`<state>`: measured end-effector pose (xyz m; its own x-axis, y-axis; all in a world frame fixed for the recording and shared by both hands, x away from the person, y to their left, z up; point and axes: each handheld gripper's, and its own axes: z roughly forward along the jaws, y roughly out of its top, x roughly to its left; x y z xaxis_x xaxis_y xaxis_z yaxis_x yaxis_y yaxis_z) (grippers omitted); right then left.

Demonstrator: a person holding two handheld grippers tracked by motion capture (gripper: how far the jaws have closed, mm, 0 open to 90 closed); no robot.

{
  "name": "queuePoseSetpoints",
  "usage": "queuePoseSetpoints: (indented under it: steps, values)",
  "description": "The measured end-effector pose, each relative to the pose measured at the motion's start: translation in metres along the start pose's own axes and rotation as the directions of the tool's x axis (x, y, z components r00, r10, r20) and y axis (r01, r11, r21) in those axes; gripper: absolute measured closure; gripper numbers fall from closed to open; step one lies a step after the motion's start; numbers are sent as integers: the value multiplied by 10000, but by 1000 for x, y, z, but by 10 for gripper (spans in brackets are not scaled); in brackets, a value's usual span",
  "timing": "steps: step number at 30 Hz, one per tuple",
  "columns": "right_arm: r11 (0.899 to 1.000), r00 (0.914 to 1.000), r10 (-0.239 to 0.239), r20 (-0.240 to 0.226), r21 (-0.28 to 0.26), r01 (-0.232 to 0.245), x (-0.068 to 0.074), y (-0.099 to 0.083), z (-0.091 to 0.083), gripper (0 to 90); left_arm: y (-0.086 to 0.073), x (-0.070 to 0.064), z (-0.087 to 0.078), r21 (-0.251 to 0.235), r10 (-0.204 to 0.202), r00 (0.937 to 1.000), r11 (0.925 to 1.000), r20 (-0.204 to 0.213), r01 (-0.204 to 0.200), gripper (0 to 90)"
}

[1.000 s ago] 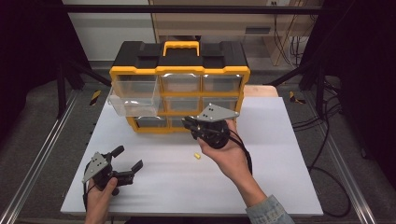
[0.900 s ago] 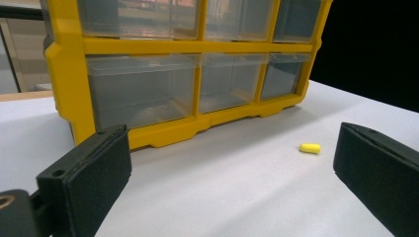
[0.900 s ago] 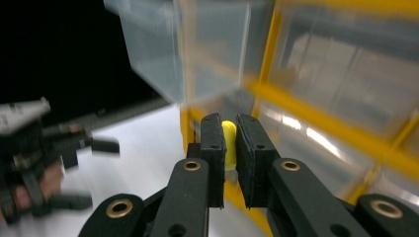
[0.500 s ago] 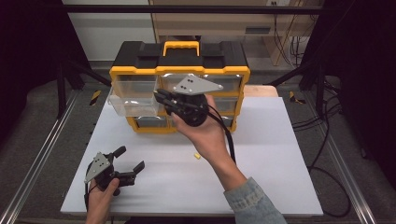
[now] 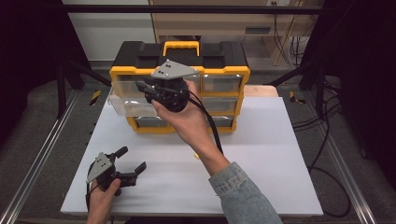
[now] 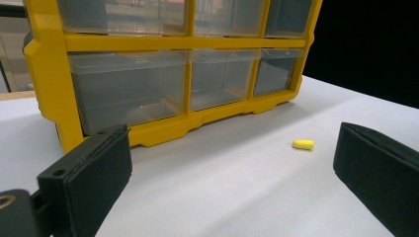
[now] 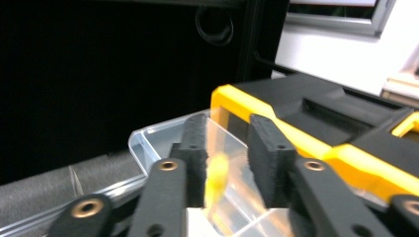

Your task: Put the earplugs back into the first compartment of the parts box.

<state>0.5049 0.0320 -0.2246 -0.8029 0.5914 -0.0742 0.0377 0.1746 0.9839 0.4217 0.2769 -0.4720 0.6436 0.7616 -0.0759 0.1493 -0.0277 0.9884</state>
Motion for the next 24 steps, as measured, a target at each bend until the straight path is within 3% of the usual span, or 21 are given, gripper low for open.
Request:
queuePoseSetpoints:
  steps: [2,6,7,8,11,18,24]
  values:
    - [9999,10000,4,12,-107,-4,-1,1,-4,612,0,0,0,27,-5,10000,10000,4,4,12]
    - [9999,9987,59,506,-150,-51,-4,2,-16,430,0,2,-1,-40,-77,10000,10000,-48,77,12]
    - [10000,9972,88,740,-6,-88,-6,-2,-22,301,0,2,-1,-36,-79,9999,10000,-64,78,12]
    - [10000,9972,88,740,-6,-88,-6,-2,-22,301,0,2,-1,-36,-79,9999,10000,-64,78,12]
    - [9993,9955,-36,952,380,0,-8,-11,-32,157,0,2,-1,-10,-63,10000,10000,-73,63,12]
    - [9964,9958,-33,914,846,-45,-9,-29,-46,127,0,2,-1,-8,-60,9999,10000,-117,59,11]
    - [9913,9946,58,1039,1301,-194,-14,-55,-56,123,0,2,-1,-2,-18,9999,10000,-108,18,11]
